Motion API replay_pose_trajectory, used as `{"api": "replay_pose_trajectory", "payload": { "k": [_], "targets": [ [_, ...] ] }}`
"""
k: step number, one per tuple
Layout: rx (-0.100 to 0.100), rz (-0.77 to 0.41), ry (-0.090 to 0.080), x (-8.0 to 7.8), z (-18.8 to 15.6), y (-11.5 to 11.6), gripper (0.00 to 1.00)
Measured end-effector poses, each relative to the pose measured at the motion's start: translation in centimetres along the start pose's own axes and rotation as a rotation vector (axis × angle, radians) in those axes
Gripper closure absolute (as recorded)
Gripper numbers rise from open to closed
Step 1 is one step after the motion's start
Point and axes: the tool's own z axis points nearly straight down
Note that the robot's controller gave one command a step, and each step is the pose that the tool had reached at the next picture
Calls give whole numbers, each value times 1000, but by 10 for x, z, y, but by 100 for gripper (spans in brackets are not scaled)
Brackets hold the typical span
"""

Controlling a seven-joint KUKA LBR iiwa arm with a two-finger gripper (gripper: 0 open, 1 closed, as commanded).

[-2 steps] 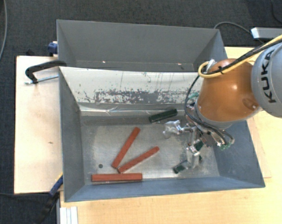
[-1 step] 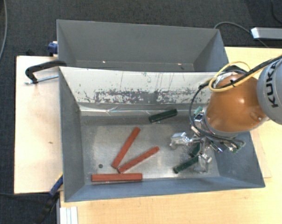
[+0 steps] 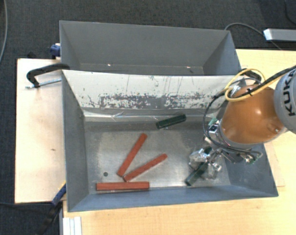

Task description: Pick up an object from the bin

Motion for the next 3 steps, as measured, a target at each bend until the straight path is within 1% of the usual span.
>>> {"api": "replay_pose_trajectory", "payload": {
  "k": [2, 3],
  "targets": [
    [-1, 0, -1, 0, -3, 1, 100],
    [1, 1, -3, 0, -11, 0, 100]
  ]
}}
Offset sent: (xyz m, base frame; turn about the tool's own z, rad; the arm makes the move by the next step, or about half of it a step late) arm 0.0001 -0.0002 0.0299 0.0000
